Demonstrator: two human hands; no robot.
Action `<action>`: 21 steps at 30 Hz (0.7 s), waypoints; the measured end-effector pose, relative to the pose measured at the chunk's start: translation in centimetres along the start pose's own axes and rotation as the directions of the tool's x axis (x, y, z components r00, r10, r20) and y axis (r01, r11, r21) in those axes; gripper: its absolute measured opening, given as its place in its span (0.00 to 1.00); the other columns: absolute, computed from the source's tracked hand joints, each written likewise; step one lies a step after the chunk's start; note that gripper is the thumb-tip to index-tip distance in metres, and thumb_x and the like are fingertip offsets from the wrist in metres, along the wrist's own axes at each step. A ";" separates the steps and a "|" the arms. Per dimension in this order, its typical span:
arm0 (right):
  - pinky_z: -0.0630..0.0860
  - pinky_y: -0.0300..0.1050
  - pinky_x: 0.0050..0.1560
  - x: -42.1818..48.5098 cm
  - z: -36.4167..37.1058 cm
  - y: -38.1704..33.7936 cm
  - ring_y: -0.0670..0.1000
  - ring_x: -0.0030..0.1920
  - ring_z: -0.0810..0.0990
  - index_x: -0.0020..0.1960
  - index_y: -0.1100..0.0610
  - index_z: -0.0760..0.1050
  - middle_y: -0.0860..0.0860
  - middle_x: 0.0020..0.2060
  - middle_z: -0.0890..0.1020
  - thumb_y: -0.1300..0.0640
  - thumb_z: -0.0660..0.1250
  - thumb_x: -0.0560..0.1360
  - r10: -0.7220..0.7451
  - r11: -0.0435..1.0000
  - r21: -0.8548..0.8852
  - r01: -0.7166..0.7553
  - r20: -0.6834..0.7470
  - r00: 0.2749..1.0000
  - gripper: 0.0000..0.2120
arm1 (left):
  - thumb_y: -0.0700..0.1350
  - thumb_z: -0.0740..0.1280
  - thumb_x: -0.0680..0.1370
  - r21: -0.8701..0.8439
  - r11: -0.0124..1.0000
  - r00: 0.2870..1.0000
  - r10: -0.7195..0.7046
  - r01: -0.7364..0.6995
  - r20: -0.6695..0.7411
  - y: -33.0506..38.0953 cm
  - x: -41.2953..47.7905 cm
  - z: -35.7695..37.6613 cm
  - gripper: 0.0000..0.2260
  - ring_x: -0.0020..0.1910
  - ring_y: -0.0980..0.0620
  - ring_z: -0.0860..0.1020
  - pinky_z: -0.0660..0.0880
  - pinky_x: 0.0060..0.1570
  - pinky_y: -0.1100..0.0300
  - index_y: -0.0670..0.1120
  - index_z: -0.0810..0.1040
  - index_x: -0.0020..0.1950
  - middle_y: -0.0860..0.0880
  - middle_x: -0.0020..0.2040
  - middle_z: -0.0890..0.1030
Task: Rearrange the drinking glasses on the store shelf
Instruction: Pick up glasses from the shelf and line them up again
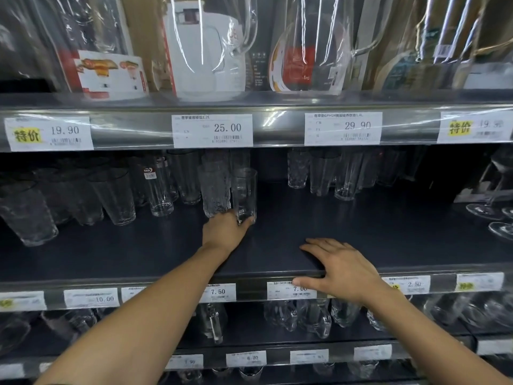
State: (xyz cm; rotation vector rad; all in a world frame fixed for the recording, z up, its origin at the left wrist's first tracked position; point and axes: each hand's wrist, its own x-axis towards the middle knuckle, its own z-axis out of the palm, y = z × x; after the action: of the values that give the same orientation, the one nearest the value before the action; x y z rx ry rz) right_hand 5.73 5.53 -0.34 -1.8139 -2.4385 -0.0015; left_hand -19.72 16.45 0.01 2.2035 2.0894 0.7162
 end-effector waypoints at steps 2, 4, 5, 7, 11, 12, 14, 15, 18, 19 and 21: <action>0.56 0.47 0.75 0.0 0.1 0.0 0.43 0.77 0.57 0.77 0.42 0.58 0.40 0.77 0.60 0.18 0.50 0.67 0.004 1.000 -0.005 -0.004 0.003 1.000 0.46 | 0.64 0.59 0.79 0.035 0.999 1.000 0.013 -0.013 -0.011 -0.1 0.4 0.3 0.24 0.49 0.41 0.81 0.76 0.45 0.52 0.43 0.78 0.51 0.42 0.48 0.83; 0.56 0.46 0.75 0.0 0.1 0.0 0.43 0.77 0.57 0.77 0.42 0.58 0.40 0.77 0.60 0.19 0.51 0.67 0.008 1.000 -0.006 -0.008 0.006 1.000 0.45 | 0.64 0.58 0.80 0.062 0.998 1.000 0.010 -0.009 -0.023 -0.2 0.7 0.5 0.25 0.49 0.41 0.81 0.76 0.45 0.53 0.43 0.78 0.52 0.42 0.49 0.83; 0.56 0.46 0.75 0.0 0.0 -0.1 0.43 0.77 0.57 0.77 0.42 0.58 0.40 0.77 0.60 0.19 0.51 0.67 0.008 1.000 -0.007 -0.008 0.010 1.000 0.45 | 0.64 0.58 0.80 0.070 0.998 1.000 0.007 -0.005 -0.024 -0.2 0.9 0.5 0.25 0.50 0.41 0.81 0.76 0.45 0.53 0.42 0.79 0.53 0.42 0.49 0.83; 0.57 0.46 0.75 0.1 0.0 -0.1 0.43 0.77 0.57 0.77 0.42 0.58 0.40 0.77 0.60 0.19 0.51 0.68 0.006 1.000 -0.010 -0.006 0.015 1.000 0.45 | 0.63 0.58 0.81 0.077 0.997 1.000 0.007 -0.005 -0.026 -0.2 1.1 0.6 0.24 0.50 0.40 0.81 0.75 0.44 0.53 0.42 0.79 0.53 0.42 0.49 0.83; 0.57 0.47 0.75 0.0 0.0 -0.1 0.44 0.77 0.58 0.78 0.42 0.58 0.41 0.78 0.60 0.19 0.51 0.67 0.003 1.000 -0.018 -0.003 0.014 1.000 0.45 | 0.62 0.58 0.81 0.083 0.997 0.999 0.008 -0.004 -0.040 -0.3 1.6 0.8 0.24 0.51 0.40 0.81 0.73 0.44 0.53 0.42 0.78 0.54 0.41 0.51 0.83; 0.57 0.47 0.75 0.0 0.0 -0.1 0.44 0.77 0.58 0.78 0.42 0.58 0.40 0.78 0.60 0.19 0.50 0.67 0.004 1.000 -0.025 -0.003 0.014 1.000 0.45 | 0.62 0.58 0.81 0.082 0.997 0.999 0.008 -0.004 -0.042 -0.3 1.7 0.8 0.24 0.51 0.40 0.81 0.73 0.44 0.53 0.41 0.79 0.54 0.41 0.51 0.83; 0.57 0.46 0.75 0.1 0.0 -0.1 0.43 0.77 0.58 0.78 0.42 0.58 0.40 0.78 0.60 0.19 0.50 0.67 0.004 1.000 -0.027 -0.004 0.010 1.000 0.46 | 0.62 0.58 0.81 0.080 0.997 0.999 0.005 -0.002 -0.038 -0.3 2.0 0.9 0.25 0.51 0.40 0.81 0.73 0.44 0.53 0.41 0.79 0.53 0.40 0.51 0.83; 0.57 0.46 0.75 0.1 0.0 -0.1 0.43 0.77 0.58 0.78 0.42 0.58 0.40 0.78 0.60 0.19 0.49 0.67 0.005 1.000 -0.025 -0.005 0.008 1.000 0.46 | 0.62 0.58 0.81 0.079 0.997 0.999 0.006 -0.003 -0.036 -0.4 2.1 0.9 0.25 0.51 0.40 0.81 0.73 0.44 0.53 0.41 0.79 0.53 0.40 0.50 0.83; 0.57 0.46 0.75 0.1 0.1 0.0 0.43 0.77 0.58 0.78 0.42 0.58 0.40 0.78 0.60 0.18 0.48 0.66 0.008 1.000 -0.025 -0.007 0.010 1.000 0.46 | 0.61 0.58 0.81 0.085 0.996 0.999 0.013 -0.010 -0.038 -0.5 2.3 0.9 0.25 0.50 0.40 0.80 0.72 0.43 0.54 0.40 0.79 0.50 0.40 0.50 0.83; 0.57 0.46 0.75 0.1 0.1 0.0 0.43 0.77 0.57 0.78 0.42 0.58 0.40 0.78 0.60 0.18 0.47 0.66 0.008 1.000 -0.023 -0.008 0.010 1.000 0.47 | 0.61 0.58 0.82 0.088 0.996 0.999 0.011 -0.007 -0.036 -0.5 2.3 0.9 0.24 0.51 0.40 0.80 0.71 0.43 0.54 0.40 0.80 0.50 0.40 0.50 0.82; 0.57 0.46 0.75 0.1 0.1 -0.1 0.42 0.77 0.57 0.78 0.42 0.57 0.39 0.78 0.59 0.17 0.46 0.65 0.008 1.000 -0.020 -0.008 0.006 1.000 0.47 | 0.60 0.58 0.82 0.099 0.995 0.999 0.009 -0.006 -0.034 -0.4 2.4 0.8 0.24 0.52 0.40 0.80 0.70 0.43 0.54 0.39 0.80 0.51 0.39 0.51 0.82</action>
State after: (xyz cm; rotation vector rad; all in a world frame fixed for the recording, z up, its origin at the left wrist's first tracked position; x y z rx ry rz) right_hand 5.60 5.64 -0.47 -1.8342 -2.4439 -0.0196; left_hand -19.87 19.05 -0.10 2.2657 2.1800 0.6706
